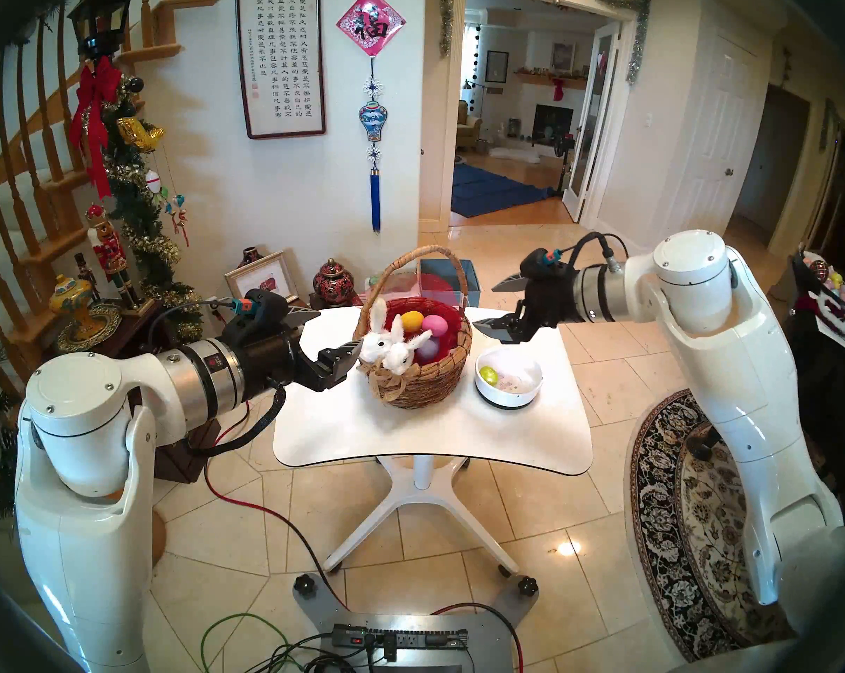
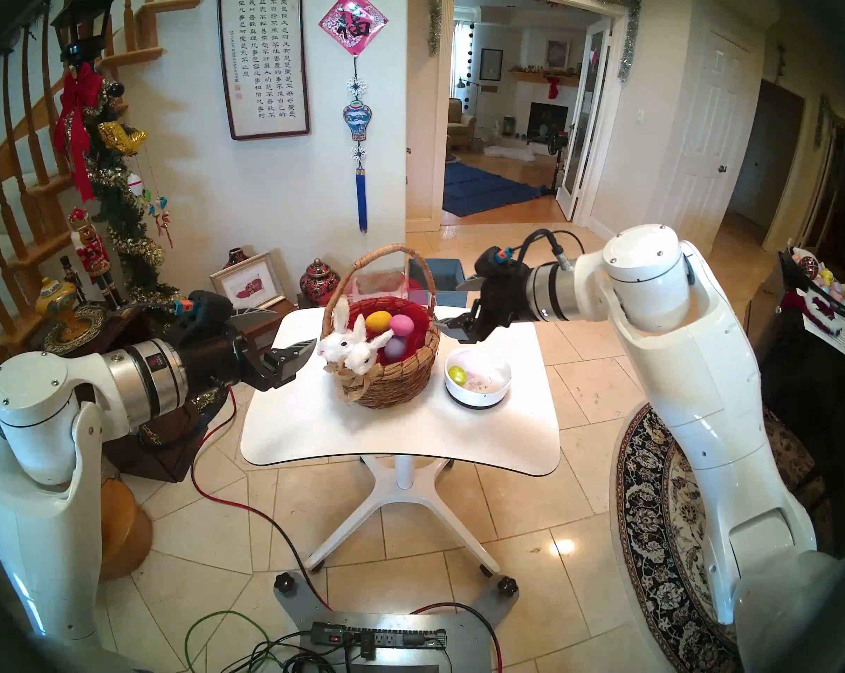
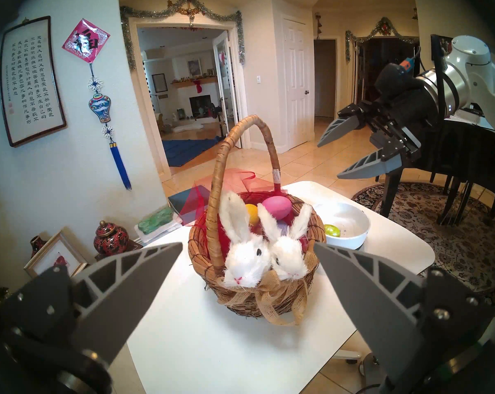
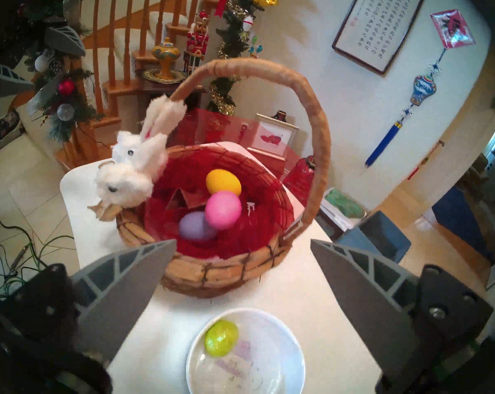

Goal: Put easter egg into basket

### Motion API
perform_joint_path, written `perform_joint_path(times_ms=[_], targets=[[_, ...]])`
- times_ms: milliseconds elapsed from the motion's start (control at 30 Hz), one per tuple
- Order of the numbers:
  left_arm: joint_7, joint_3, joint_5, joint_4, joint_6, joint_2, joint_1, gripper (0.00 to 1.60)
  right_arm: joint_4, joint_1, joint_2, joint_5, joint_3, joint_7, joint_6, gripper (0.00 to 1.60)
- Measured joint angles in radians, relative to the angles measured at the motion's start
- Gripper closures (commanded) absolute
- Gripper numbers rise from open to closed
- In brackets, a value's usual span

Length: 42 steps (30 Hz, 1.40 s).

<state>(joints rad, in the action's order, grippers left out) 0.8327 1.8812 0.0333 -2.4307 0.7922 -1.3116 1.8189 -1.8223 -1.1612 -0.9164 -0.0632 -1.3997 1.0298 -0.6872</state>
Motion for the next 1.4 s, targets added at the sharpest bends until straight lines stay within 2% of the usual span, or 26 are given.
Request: perform_joint_path(times_ms=[300, 600, 767, 1033, 1233, 1400], targets=[[0.002, 0.000, -0.003, 0.000, 0.000, -0.002, -0.001, 0.00, 0.024, -0.062, 0.005, -0.017, -0.036, -0.017, -0.037, 0.00], [0.005, 0.000, -0.005, 0.000, 0.000, -0.004, -0.002, 0.00, 0.068, -0.093, 0.005, -0.025, -0.040, -0.031, -0.062, 0.03], [0.006, 0.000, -0.007, 0.000, 0.001, -0.004, -0.002, 0.00, 0.089, -0.095, 0.002, -0.030, -0.039, -0.036, -0.074, 0.06], [0.008, 0.001, -0.009, 0.000, 0.001, -0.006, -0.003, 0.00, 0.126, -0.089, -0.016, -0.047, -0.033, -0.032, -0.101, 0.21], [0.010, 0.001, -0.011, 0.000, 0.001, -0.007, -0.003, 0.00, 0.153, -0.082, -0.036, -0.067, -0.025, -0.018, -0.133, 0.19], [0.011, 0.001, -0.013, 0.000, 0.001, -0.008, -0.003, 0.00, 0.175, -0.080, -0.060, -0.100, -0.040, -0.045, -0.164, 0.15]])
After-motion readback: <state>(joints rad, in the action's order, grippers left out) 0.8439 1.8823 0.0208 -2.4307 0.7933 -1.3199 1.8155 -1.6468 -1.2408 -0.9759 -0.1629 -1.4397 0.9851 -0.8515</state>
